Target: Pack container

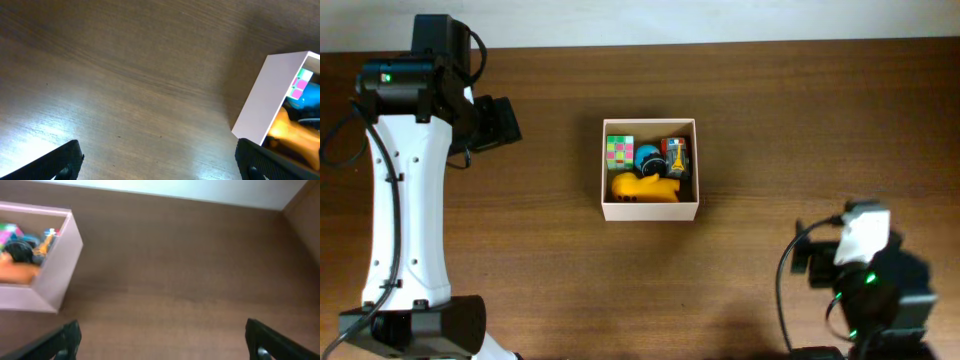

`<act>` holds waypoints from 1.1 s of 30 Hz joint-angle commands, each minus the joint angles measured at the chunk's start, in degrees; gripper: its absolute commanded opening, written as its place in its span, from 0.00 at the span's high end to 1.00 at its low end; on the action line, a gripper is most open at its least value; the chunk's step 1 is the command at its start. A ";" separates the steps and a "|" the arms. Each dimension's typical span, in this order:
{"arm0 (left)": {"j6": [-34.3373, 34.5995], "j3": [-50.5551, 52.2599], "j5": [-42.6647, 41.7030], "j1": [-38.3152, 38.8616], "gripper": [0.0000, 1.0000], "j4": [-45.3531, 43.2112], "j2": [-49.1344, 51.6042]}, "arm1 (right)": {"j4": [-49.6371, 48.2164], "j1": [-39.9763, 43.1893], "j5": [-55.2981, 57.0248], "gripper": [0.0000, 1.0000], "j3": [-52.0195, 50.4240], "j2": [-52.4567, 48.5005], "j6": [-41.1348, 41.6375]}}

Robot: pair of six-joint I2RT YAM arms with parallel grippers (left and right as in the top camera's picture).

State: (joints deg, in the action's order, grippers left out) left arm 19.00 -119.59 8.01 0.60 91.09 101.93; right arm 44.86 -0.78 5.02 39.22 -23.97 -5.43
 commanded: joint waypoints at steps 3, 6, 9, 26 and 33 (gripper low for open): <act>-0.87 -0.46 0.42 -0.28 0.01 0.09 -0.70 | -2.71 0.52 -0.13 0.01 -11.45 11.69 -0.11; -0.87 -0.46 0.42 -0.28 0.01 0.09 -0.70 | -2.71 0.52 -0.22 0.01 -15.82 16.83 -0.11; -0.87 -0.46 0.42 -0.28 0.01 0.09 -0.70 | -2.71 0.52 -0.37 0.01 -18.56 19.76 -0.09; -0.87 -0.46 0.42 -0.28 0.01 0.09 -0.70 | -2.58 0.52 -1.81 0.01 -27.02 23.71 -0.13; -0.87 -0.46 0.42 -0.28 0.01 0.09 -0.70 | -0.50 0.52 -1.81 0.01 -27.43 23.67 -0.13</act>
State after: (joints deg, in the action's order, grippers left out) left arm 19.00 -119.59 7.99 0.60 91.11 101.93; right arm 44.25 -0.78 3.53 12.40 -0.93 -5.41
